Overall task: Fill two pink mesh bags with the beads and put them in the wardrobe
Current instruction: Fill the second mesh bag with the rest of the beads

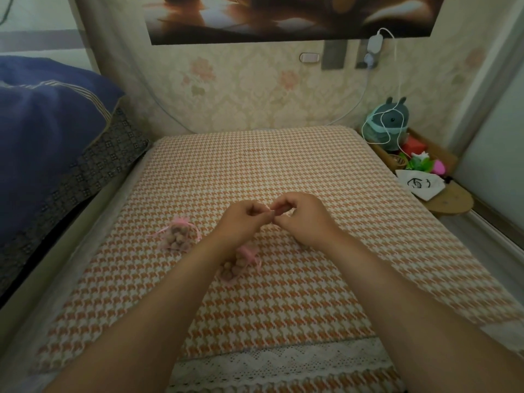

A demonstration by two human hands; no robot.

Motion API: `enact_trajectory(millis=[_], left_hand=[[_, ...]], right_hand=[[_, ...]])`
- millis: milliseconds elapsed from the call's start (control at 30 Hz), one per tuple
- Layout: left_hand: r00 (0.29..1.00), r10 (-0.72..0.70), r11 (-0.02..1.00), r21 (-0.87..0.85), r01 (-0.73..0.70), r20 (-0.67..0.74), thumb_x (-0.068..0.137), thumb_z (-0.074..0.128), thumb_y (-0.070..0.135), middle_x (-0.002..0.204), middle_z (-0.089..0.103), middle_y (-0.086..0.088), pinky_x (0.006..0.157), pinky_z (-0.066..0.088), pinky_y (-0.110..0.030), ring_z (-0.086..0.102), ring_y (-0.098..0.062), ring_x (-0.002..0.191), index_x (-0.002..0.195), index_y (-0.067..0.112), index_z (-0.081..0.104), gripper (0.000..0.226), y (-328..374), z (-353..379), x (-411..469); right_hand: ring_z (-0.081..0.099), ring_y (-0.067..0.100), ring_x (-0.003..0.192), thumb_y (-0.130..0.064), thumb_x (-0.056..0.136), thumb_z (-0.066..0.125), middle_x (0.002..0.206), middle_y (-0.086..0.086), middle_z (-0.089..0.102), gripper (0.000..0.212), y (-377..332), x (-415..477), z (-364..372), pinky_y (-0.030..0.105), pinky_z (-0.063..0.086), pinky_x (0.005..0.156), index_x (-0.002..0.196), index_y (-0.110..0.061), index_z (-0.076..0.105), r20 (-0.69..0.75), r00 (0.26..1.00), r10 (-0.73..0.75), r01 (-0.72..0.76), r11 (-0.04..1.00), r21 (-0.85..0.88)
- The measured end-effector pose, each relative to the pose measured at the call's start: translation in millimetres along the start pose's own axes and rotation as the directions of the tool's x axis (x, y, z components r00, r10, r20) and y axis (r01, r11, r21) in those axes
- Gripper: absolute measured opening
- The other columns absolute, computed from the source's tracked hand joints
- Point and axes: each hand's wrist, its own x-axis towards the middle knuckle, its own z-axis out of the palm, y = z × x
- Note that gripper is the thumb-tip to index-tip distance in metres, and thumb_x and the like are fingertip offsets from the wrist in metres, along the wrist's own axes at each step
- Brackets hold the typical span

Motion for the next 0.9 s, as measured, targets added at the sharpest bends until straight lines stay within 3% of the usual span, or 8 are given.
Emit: enact_trajectory(millis=[167,233,300,400,533,667,767,900], left_hand=[[0.992,0.105,0.989,0.114,-0.096,-0.071,0.094,0.066,0.027,0.074,0.066,0.008,0.065,0.044,-0.023,0.058,-0.004,0.068,0.08,0.021,0.071,0.016,-3.1,-16.5,-9.8],[0.987,0.125,0.978,0.177,-0.106,-0.097,0.096,0.062,0.029,0.078,0.066,0.009,0.071,0.046,-0.028,0.059,-0.009,0.074,0.084,0.022,0.07,0.016,-10.5,-26.1,-13.3],[0.989,0.135,0.942,0.317,-0.108,-0.063,0.095,0.061,0.027,0.093,0.068,0.009,0.081,0.05,-0.03,0.062,-0.012,0.088,0.098,0.023,0.07,0.01,-20.3,-36.8,-17.9],[0.999,0.028,0.85,0.526,-0.043,0.037,0.098,0.055,0.027,0.121,0.067,0.0,0.099,0.049,-0.036,0.061,-0.02,0.112,0.127,0.019,0.064,0.032,-33.1,-48.4,-25.4],[0.991,-0.023,0.872,0.487,-0.043,0.129,0.101,0.046,0.018,0.134,0.062,-0.002,0.099,0.049,-0.034,0.059,-0.02,0.118,0.137,0.025,0.058,0.038,-42.3,-56.2,-33.0],[0.979,-0.016,0.913,0.402,-0.068,0.202,0.1,0.052,0.021,0.113,0.064,0.009,0.087,0.051,-0.028,0.062,-0.014,0.105,0.117,0.035,0.064,0.025,-41.4,-57.1,-32.6],[0.977,0.02,0.934,0.345,-0.094,0.211,0.098,0.057,0.025,0.103,0.067,0.011,0.083,0.052,-0.027,0.063,-0.01,0.095,0.103,0.036,0.063,0.014,-39.1,-56.2,-31.4],[0.977,0.022,0.963,0.256,-0.078,0.213,0.099,0.056,0.025,0.084,0.067,0.011,0.063,0.045,-0.021,0.061,-0.004,0.072,0.106,0.033,0.063,0.013,-36.8,-57.8,-35.3]], right_hand=[[0.07,-0.002,0.083,-0.032,0.082,0.082,0.084,-0.012,0.075,0.01,-12.3,1.4,12.2,0.022,0.055,0.08,0.091,-0.029,0.079,0.026,1.0,-0.007,0.004,0.994,0.111],[0.069,-0.005,0.077,-0.028,0.085,0.08,0.081,-0.011,0.074,0.01,-14.6,2.7,18.4,0.018,0.053,0.075,0.095,-0.026,0.079,0.042,0.998,0.036,-0.041,0.988,0.146],[0.068,-0.002,0.078,-0.025,0.087,0.079,0.083,-0.01,0.074,0.011,-14.8,3.9,24.9,0.02,0.054,0.076,0.097,-0.023,0.078,0.082,0.992,0.096,-0.105,0.987,0.118],[0.07,0.009,0.09,-0.024,0.088,0.077,0.093,-0.006,0.075,0.013,-14.1,2.1,32.3,0.028,0.056,0.085,0.101,-0.02,0.078,0.181,0.972,0.151,-0.153,0.988,-0.002],[0.068,0.006,0.073,-0.019,0.093,0.07,0.094,0.001,0.075,0.013,-18.7,-3.3,38.2,0.024,0.056,0.067,0.105,-0.018,0.076,0.307,0.927,0.213,-0.221,0.975,-0.011],[0.053,-0.002,0.038,-0.014,0.097,0.064,0.07,-0.001,0.071,0.014,-29.1,-4.8,37.4,0.015,0.041,0.04,0.105,-0.009,0.076,0.367,0.89,0.271,-0.318,0.945,0.072],[0.062,0.01,0.048,-0.013,0.097,0.064,0.071,0.006,0.073,0.017,-36.3,-8.9,35.1,0.02,0.042,0.041,0.102,-0.001,0.075,0.486,0.825,0.288,-0.388,0.914,0.118],[0.069,0.022,0.061,-0.008,0.096,0.061,0.079,0.015,0.072,0.02,-43.6,-12.6,35.7,0.026,0.05,0.048,0.106,0.005,0.072,0.548,0.783,0.294,-0.448,0.878,0.169]])
